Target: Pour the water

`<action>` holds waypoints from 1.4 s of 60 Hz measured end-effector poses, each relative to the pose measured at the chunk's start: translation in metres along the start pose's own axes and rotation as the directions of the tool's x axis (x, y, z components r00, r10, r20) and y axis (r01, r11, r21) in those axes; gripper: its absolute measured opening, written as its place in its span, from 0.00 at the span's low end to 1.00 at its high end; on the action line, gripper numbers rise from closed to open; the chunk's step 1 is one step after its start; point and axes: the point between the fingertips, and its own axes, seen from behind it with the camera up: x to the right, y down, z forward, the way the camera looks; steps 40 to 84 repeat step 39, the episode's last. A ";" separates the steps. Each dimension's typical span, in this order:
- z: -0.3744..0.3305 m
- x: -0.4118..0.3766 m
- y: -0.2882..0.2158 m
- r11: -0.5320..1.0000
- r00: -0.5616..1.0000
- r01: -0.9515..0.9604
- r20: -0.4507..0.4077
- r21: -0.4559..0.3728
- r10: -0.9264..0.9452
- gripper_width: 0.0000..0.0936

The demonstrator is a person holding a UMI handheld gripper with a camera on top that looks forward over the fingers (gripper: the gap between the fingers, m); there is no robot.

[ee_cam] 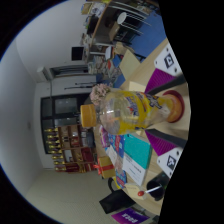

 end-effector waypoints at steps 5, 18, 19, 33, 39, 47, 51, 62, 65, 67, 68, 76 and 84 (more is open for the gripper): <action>-0.037 -0.033 -0.011 0.999 0.999 -0.010 -0.032 -0.032 0.009 0.91; -0.151 -0.073 -0.030 0.996 0.998 0.031 -0.047 -0.085 -0.035 0.90; -0.161 -0.080 -0.032 0.996 0.998 0.030 -0.045 -0.086 -0.034 0.89; -0.310 -0.174 -0.057 0.994 0.997 0.043 -0.053 -0.097 -0.048 0.89; -0.365 -0.212 -0.057 0.994 0.997 0.024 -0.064 -0.104 -0.031 0.89; -0.365 -0.212 -0.057 0.994 0.997 0.024 -0.064 -0.104 -0.031 0.89; -0.365 -0.212 -0.057 0.994 0.997 0.024 -0.064 -0.104 -0.031 0.89; -0.365 -0.212 -0.057 0.994 0.997 0.024 -0.064 -0.104 -0.031 0.89; -0.365 -0.212 -0.057 0.994 0.997 0.024 -0.064 -0.104 -0.031 0.89; -0.365 -0.212 -0.057 0.994 0.997 0.024 -0.064 -0.104 -0.031 0.89; -0.365 -0.212 -0.057 0.994 0.997 0.024 -0.064 -0.104 -0.031 0.89; -0.365 -0.212 -0.057 0.994 0.997 0.024 -0.064 -0.104 -0.031 0.89; -0.365 -0.212 -0.057 0.994 0.997 0.024 -0.064 -0.104 -0.031 0.89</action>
